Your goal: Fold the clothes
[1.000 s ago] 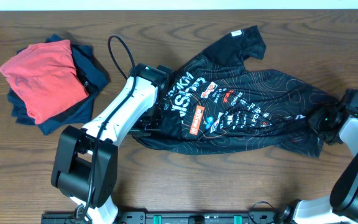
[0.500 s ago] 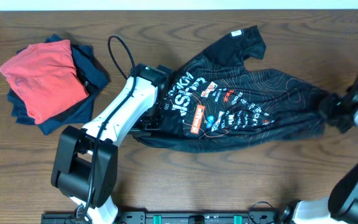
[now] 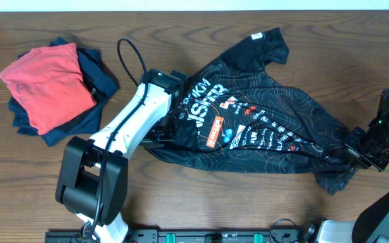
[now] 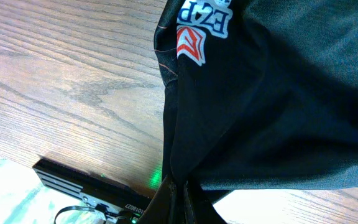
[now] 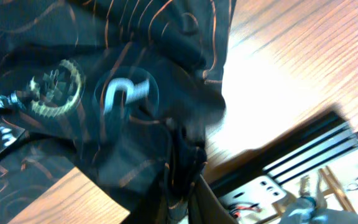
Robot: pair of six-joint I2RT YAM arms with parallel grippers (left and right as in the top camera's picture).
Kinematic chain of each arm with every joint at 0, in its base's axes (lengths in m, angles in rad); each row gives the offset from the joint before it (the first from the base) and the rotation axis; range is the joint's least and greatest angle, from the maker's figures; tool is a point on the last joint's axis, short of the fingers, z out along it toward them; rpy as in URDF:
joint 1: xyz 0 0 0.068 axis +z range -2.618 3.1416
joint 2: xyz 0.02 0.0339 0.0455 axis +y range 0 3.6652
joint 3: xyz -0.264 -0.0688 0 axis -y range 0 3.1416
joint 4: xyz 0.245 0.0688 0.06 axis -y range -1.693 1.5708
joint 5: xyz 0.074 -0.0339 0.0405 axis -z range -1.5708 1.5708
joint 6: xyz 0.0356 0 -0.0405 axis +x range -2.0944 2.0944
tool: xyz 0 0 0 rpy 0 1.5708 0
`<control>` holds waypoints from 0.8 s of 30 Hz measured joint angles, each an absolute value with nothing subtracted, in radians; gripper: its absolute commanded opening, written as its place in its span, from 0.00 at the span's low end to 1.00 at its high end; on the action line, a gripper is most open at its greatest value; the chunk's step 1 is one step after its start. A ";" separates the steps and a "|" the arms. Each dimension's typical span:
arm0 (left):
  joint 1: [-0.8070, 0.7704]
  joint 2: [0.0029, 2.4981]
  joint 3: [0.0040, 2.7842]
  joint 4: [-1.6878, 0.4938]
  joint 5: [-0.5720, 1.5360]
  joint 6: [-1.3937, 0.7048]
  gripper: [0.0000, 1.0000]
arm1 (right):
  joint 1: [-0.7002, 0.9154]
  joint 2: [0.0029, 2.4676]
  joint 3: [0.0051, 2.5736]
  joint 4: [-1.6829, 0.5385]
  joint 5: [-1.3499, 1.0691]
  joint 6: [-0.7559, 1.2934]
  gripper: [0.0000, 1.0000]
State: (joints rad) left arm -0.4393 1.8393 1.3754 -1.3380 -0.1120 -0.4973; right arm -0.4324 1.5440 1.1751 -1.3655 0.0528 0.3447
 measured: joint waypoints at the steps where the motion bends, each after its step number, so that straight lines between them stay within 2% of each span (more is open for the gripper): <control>1: -0.439 1.839 1.375 -1.338 -0.112 -0.497 0.06 | -0.432 1.544 1.175 -1.356 0.062 0.348 0.35; 2: -0.439 1.839 1.375 -1.338 -0.112 -0.497 0.06 | -0.432 1.544 1.175 -1.337 0.072 0.350 0.66; 3: -0.439 1.839 1.375 -1.338 -0.112 -0.497 0.06 | -0.432 1.544 1.175 -1.320 0.079 0.348 0.77; 6: -0.439 1.839 1.375 -1.338 -0.112 -0.497 0.06 | -0.432 1.544 1.175 -1.270 0.084 0.344 0.74; 11: -0.439 1.839 1.375 -1.337 -0.112 -0.497 0.05 | -0.432 1.544 1.175 -1.174 0.078 0.351 0.58; 14: -0.439 1.839 1.375 -1.336 -0.112 -0.497 0.06 | -0.432 1.547 1.175 -1.113 0.075 0.363 0.58; 19: -0.439 1.839 1.375 -1.336 -0.112 -0.497 0.06 | -0.432 1.602 1.175 -1.092 0.074 0.388 0.66; 24: -0.439 1.839 1.375 -1.335 -0.112 -0.497 0.06 | -0.432 1.736 1.174 -1.093 0.071 0.393 0.61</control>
State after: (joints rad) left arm -0.4393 1.8393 1.3754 -1.3346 -0.1120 -0.4973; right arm -0.4320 1.7359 1.1744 -1.0935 0.0711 0.3927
